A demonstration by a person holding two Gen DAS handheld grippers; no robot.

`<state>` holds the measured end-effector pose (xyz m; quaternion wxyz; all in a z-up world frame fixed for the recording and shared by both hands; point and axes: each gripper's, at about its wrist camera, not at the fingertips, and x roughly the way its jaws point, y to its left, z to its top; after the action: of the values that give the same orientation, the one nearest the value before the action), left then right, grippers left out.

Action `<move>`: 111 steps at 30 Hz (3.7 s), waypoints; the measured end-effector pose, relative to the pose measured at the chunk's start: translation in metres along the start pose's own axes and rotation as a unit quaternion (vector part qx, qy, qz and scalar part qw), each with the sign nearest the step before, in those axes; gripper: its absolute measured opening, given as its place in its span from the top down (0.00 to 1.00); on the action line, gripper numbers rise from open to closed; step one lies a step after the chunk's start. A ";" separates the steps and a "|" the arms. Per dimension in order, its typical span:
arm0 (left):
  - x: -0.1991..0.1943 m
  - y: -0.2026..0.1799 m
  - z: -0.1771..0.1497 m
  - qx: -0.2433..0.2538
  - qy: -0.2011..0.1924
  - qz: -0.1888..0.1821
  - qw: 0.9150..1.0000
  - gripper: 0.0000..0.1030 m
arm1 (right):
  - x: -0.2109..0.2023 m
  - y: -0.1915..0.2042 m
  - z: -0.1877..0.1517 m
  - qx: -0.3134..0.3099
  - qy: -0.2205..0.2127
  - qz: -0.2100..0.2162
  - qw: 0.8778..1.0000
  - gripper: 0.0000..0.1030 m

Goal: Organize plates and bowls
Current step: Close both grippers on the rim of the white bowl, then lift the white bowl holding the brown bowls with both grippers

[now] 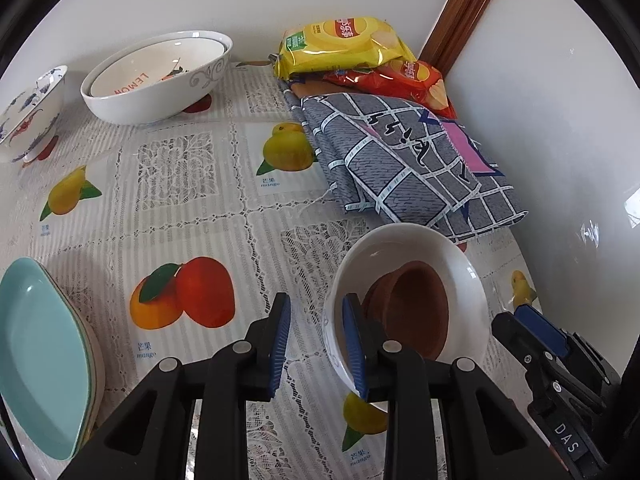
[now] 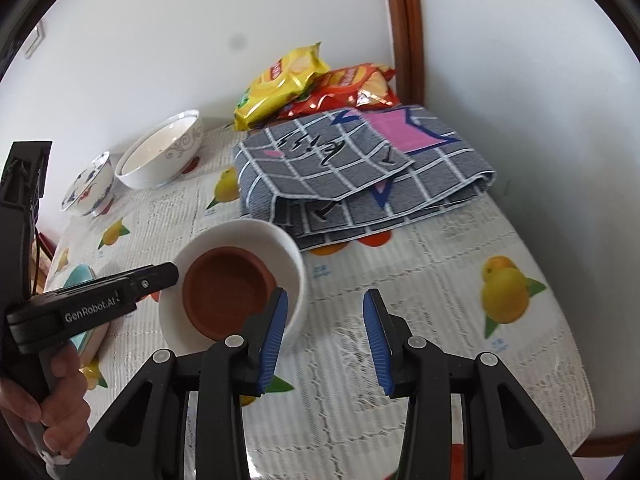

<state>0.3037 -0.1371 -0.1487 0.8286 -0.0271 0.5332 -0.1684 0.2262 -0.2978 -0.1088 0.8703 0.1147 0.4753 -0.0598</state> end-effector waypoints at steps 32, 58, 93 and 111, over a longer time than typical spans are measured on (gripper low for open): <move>0.039 0.005 0.000 0.015 0.031 0.020 0.999 0.57 | 0.066 0.013 0.012 0.000 0.086 -0.053 0.995 0.70; 0.038 0.005 -0.003 0.004 0.020 0.013 1.000 0.63 | 0.065 0.009 0.008 0.021 0.071 -0.040 0.996 0.71; -0.001 -0.001 -0.018 0.002 0.005 -0.008 1.000 0.90 | 0.032 0.026 0.002 0.047 0.052 -0.029 0.997 0.92; -0.035 -0.009 -0.025 0.006 -0.013 -0.006 1.000 0.91 | -0.010 0.031 0.001 0.053 0.028 -0.024 0.998 0.92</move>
<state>0.2660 -0.1314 -0.1266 0.8344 -0.0272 0.5215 -0.1764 0.2280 -0.2685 -0.0957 0.8477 0.1504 0.4982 -0.1027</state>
